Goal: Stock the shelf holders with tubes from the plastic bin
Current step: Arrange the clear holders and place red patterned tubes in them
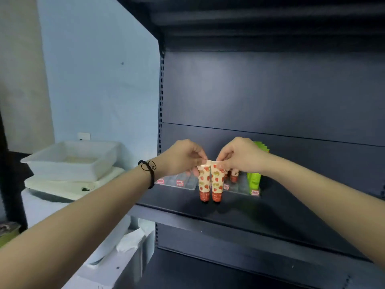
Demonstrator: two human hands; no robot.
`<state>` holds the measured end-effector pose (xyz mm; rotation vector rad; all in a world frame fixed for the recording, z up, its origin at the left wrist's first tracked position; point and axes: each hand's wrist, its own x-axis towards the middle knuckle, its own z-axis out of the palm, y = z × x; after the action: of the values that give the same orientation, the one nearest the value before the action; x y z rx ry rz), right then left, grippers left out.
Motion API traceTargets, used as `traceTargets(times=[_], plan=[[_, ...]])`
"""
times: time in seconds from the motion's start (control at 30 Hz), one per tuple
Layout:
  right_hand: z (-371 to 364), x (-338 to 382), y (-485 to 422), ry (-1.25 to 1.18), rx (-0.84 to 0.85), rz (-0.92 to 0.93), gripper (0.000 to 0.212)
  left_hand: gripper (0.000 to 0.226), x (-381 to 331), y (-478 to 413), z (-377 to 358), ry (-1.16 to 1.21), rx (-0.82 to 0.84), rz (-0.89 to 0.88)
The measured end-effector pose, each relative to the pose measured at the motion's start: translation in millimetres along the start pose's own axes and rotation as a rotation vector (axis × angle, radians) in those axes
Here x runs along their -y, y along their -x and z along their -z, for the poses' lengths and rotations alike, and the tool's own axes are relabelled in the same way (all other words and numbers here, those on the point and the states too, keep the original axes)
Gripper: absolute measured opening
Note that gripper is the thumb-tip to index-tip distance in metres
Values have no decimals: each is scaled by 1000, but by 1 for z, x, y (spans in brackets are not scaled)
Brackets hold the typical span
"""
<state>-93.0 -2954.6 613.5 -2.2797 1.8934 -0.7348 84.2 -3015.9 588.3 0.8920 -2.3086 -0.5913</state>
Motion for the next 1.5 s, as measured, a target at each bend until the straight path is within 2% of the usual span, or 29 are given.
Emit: traceTargets(times=[0.13,0.2,0.3,0.37,0.7,0.9,1.07,1.33,1.5], plan=[[19,-34,-31,173,-67,-12,8,8,-3,-58,-16,14,-86,25],[24,-47,-44,338,-93,-23,13,10,-2,-83,-24,-21,-119,22],[21,-60,-61,606,-114,4,25,13,4,-113,-38,-81,-122,39],[15,-68,-71,691,-119,7,28,15,12,-126,-48,-112,-112,60],[-6,-90,-92,689,-80,-44,24,15,36,-147,-76,-126,-18,130],[-2,-94,-91,629,-76,-98,24,17,32,-148,-79,-167,1,110],[-10,-101,-87,632,-30,-89,23,22,33,-146,-82,-218,-10,91],[-12,-104,-86,709,-79,-73,21,31,31,-137,-79,-298,-46,49],[-12,-106,-86,676,-74,-42,19,33,30,-120,-67,-316,-151,33]])
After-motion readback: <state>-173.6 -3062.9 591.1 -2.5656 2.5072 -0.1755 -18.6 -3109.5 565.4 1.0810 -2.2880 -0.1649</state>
